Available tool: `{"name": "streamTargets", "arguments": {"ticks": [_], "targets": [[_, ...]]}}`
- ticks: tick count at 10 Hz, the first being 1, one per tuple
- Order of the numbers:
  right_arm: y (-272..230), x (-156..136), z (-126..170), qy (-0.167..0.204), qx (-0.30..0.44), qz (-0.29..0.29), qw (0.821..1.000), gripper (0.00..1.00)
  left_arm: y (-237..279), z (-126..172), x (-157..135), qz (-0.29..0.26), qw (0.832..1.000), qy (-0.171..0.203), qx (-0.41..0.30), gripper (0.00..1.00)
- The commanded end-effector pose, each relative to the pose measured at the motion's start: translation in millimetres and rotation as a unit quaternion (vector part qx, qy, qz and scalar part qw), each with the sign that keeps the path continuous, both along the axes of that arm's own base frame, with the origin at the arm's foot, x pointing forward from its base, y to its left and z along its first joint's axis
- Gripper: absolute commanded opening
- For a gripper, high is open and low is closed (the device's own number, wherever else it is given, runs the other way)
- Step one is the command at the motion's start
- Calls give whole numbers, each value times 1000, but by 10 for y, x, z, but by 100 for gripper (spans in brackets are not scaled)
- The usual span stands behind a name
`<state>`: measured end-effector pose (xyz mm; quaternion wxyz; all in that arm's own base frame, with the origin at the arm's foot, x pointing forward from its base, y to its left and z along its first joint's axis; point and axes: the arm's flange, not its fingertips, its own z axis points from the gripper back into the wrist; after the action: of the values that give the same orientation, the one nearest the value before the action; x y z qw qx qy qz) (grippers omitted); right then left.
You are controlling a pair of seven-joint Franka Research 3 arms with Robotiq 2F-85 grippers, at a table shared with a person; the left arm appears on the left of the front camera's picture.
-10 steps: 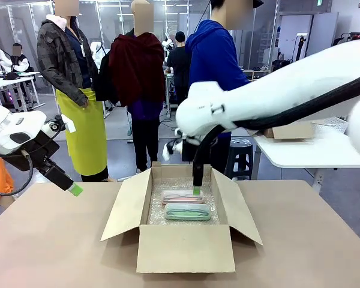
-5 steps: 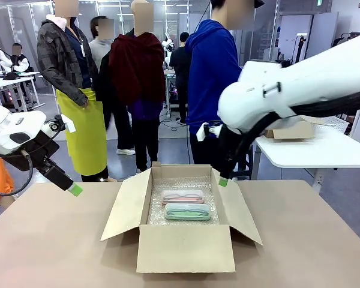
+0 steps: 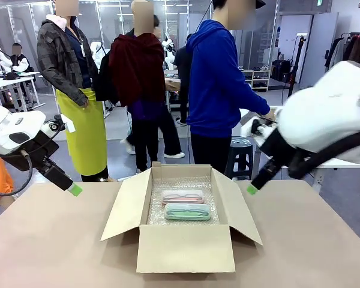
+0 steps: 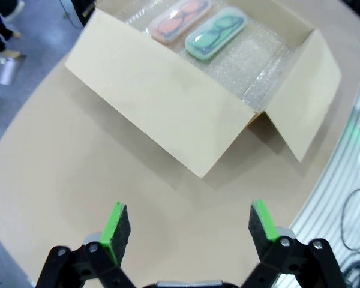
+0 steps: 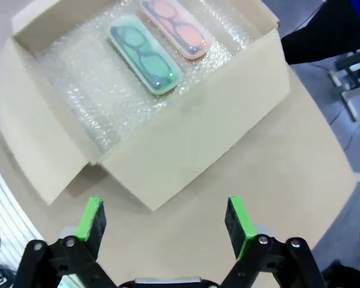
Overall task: Pack the glasses set securely to prepare it for shipping.
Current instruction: Position the Package Box on the left side of the table.
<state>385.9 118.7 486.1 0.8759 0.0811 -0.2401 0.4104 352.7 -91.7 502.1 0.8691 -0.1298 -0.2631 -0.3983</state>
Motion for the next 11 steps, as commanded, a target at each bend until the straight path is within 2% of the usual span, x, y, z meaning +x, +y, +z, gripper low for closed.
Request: {"name": "streamTargets", "arguments": {"ticks": [1, 5, 6, 7, 11], "targets": [[-237, -345, -28, 3, 35, -9, 999, 100, 19, 2, -6, -5, 1000, 0, -6, 100], [-595, -648, 37, 29, 47, -1, 998, 100, 19, 2, -6, -5, 1000, 0, -6, 100], [-572, -582, -49, 66, 50, 5, 997, 100, 19, 2, -6, -5, 1000, 0, -6, 100], [-572, -377, 192, 22, 52, -8, 998, 100, 19, 2, -6, -5, 1000, 0, -6, 100], [-572, -377, 192, 22, 52, -8, 998, 100, 19, 2, -6, -5, 1000, 0, -6, 100]]}}
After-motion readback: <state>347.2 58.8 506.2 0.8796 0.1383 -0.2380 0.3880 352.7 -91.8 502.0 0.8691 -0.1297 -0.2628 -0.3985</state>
